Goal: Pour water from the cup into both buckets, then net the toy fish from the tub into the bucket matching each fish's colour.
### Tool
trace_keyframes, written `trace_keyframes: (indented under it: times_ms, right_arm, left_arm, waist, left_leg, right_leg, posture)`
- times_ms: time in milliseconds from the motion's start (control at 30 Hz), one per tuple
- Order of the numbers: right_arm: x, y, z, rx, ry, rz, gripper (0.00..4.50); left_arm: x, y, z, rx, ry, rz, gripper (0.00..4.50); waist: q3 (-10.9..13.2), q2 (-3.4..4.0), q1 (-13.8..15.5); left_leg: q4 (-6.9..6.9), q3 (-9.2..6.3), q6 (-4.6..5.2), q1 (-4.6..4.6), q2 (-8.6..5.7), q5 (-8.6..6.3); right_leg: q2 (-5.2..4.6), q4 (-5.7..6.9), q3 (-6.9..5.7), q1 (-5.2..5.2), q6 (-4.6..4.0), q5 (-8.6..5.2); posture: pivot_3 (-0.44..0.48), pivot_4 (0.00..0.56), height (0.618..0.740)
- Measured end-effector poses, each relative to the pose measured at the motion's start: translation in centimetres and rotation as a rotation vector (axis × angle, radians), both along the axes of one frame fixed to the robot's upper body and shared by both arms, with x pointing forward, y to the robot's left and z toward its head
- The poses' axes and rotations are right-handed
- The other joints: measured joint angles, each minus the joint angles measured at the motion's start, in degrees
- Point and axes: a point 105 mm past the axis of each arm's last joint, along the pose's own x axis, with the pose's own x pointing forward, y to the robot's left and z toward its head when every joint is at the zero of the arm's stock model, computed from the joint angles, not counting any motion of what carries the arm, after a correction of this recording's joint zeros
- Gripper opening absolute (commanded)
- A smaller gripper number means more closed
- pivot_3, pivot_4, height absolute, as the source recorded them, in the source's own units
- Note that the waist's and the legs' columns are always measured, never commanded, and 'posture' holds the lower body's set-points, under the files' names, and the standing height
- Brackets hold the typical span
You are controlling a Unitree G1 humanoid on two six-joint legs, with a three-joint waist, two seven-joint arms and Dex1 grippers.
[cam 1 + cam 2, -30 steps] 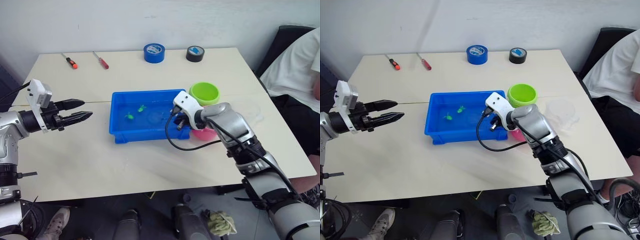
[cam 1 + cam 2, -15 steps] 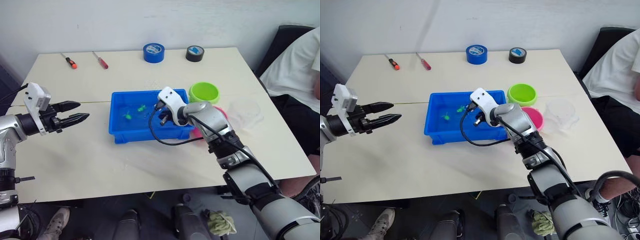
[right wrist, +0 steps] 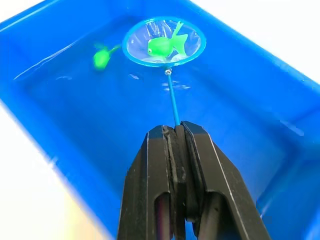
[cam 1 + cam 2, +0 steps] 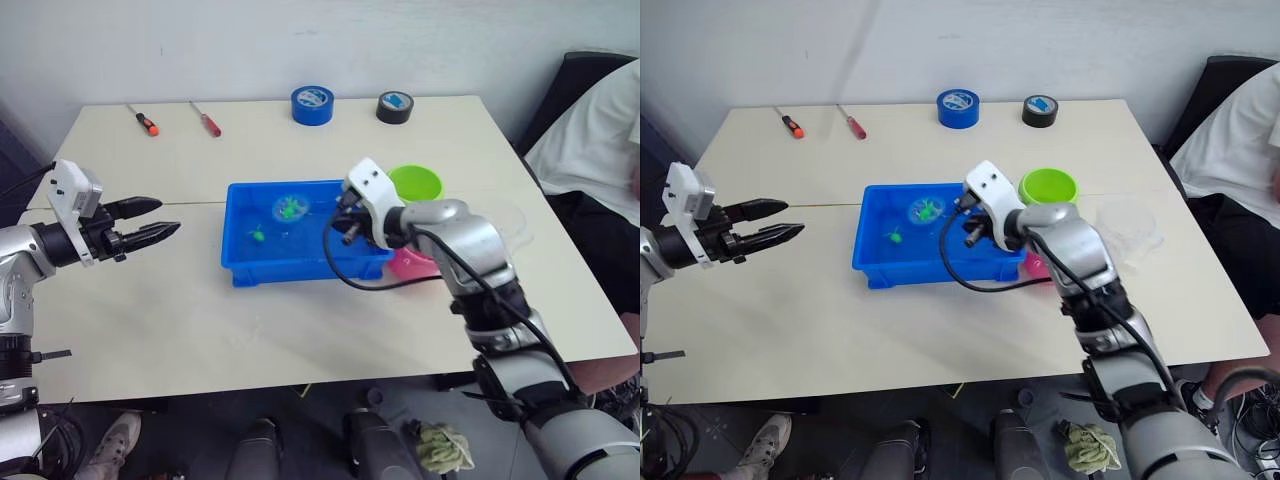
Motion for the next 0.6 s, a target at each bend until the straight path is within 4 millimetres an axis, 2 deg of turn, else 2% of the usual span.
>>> trace_keyframes:
  times_ms: [67, 167, 467, 533, 600]
  right_arm:
    - [-0.7, -0.6, -0.4, -0.003, 0.014, 0.014, 0.00]
    - [-1.0, -0.5, 0.0, 0.005, -0.001, 0.027, 0.00]
    - [-0.9, -1.3, 1.3, 0.054, -0.030, 0.010, 0.00]
    - [-0.7, -2.0, 1.7, 0.072, -0.036, -0.007, 0.00]
    - [-0.3, -4.5, 2.9, 0.082, -0.064, -0.070, 0.00]
  left_arm:
    - [0.2, -0.2, 0.5, -0.010, -0.013, -0.014, 3.03]
    - [0.3, -0.4, 0.9, -0.016, -0.024, -0.022, 3.03]
    - [0.6, -0.8, 0.9, -0.020, -0.026, -0.047, 3.03]
    - [0.6, -1.1, 0.8, -0.019, -0.022, -0.057, 3.03]
    - [0.9, -2.0, 0.6, -0.031, -0.018, -0.092, 3.03]
  waist:
    - [0.0, 0.00, -0.1]
    - [0.0, 0.00, -0.5]
    - [0.0, 0.00, 0.0]
    - [0.0, 0.00, 0.1]
    - [0.0, 0.00, 0.5]
  left_leg:
    - [0.01, 0.02, 0.02, 0.01, -0.01, 0.01]
    - [-0.04, 0.05, 0.03, 0.06, 0.02, 0.02]
    - [-0.05, 0.03, 0.04, 0.02, -0.05, 0.02]
    - [-0.06, 0.04, 0.04, 0.02, -0.05, 0.02]
    - [-0.07, 0.03, 0.07, -0.01, -0.09, 0.04]
  right_leg:
    - [0.02, 0.01, 0.02, 0.01, 0.00, 0.00]
    - [0.07, 0.04, 0.07, -0.01, 0.00, 0.00]
    - [-0.02, -0.06, 0.04, 0.01, 0.00, 0.00]
    - [-0.03, -0.06, 0.04, 0.00, 0.00, 0.00]
    - [-0.01, -0.08, 0.00, 0.00, 0.00, 0.00]
  posture:
    - [0.000, 0.150, 0.734]
    - [0.000, 0.150, 0.734]
    - [0.000, 0.150, 0.734]
    - [0.000, 0.150, 0.734]
    - [0.000, 0.150, 0.734]
